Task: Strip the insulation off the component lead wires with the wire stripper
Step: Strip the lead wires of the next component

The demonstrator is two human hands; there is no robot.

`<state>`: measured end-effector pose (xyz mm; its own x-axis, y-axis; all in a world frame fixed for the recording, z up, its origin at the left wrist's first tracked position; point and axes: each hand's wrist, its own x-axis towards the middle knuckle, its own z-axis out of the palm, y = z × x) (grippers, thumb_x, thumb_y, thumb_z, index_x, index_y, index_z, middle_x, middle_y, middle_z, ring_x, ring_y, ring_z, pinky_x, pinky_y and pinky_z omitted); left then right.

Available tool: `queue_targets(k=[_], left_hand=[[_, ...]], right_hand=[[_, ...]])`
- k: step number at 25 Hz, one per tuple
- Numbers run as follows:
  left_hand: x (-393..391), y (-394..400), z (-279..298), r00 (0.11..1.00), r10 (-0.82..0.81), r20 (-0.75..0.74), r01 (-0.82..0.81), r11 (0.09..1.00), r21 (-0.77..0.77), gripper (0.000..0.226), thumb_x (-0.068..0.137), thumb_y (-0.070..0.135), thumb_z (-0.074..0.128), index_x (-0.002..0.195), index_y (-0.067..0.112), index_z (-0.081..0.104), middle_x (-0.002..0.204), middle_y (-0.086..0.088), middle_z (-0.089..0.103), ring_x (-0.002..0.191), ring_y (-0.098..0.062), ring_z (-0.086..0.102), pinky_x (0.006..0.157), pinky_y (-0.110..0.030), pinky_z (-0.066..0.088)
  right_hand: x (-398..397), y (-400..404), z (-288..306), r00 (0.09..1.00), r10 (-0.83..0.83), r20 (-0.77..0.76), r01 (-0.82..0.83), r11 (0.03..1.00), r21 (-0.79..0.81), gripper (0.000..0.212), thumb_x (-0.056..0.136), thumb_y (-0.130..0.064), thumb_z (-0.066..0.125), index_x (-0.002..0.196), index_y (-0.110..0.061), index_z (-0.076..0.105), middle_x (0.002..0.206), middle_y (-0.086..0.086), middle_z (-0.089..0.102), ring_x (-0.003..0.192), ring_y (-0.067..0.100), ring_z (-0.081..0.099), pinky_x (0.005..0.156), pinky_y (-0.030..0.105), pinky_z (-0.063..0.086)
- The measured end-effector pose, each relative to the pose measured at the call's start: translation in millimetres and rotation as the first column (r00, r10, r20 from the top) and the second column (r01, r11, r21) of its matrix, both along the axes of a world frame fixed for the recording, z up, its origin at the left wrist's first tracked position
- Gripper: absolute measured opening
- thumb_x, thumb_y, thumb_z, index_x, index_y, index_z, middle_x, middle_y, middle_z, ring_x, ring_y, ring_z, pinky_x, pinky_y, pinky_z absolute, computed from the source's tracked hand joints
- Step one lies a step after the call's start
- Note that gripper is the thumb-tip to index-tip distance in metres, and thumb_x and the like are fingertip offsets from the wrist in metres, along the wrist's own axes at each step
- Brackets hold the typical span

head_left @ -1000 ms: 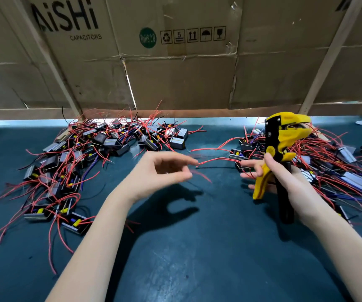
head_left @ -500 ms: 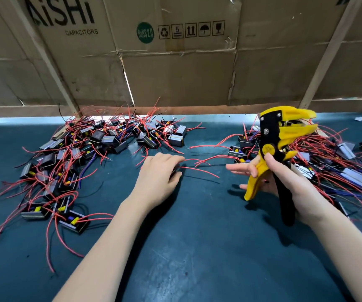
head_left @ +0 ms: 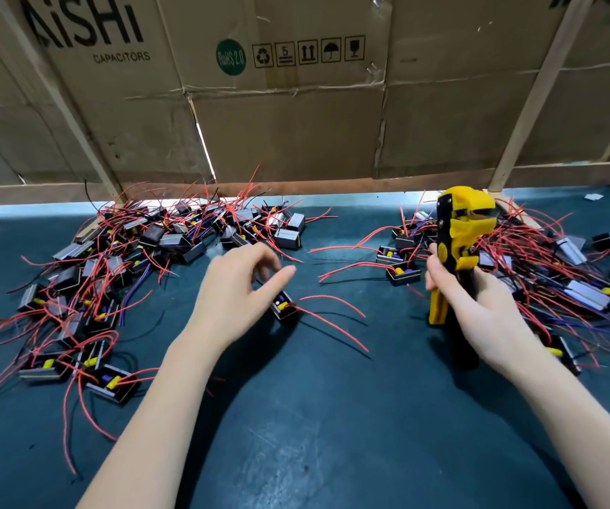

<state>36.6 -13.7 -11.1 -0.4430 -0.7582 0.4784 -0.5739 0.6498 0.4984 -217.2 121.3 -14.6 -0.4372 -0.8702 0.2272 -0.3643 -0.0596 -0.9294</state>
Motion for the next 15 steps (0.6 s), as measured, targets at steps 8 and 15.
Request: queue_targets(k=[8,15], left_hand=[[-3.7,-1.6,-10.0,0.900,0.299,0.318,-0.365,0.915,0.171,0.048,0.077,0.066,0.065,0.068,0.019,0.060,0.068,0.006,0.064,0.078,-0.023,0.062,0.082,-0.037,0.049],[-9.8,2.1,-7.7,0.972,0.178,0.156,-0.217,0.933,0.288,0.008,0.073,0.019,0.069,0.077,0.025,0.064,0.086,0.005,0.066,0.089,-0.020,0.059,0.085,-0.039,0.049]], right_hand=[[0.6,4.4,6.9,0.992,-0.083,0.092,0.105,0.959,-0.263,0.055,0.085,-0.064,0.051,0.092,-0.010,0.061,0.095,-0.014,0.069,0.094,0.017,0.066,0.088,0.044,0.053],[14.9,9.3,13.5,0.959,0.200,0.200,-0.132,0.942,-0.308,0.057,0.088,-0.050,0.049,0.082,0.006,0.058,0.107,0.018,0.069,0.119,0.015,0.060,0.078,0.018,0.050]])
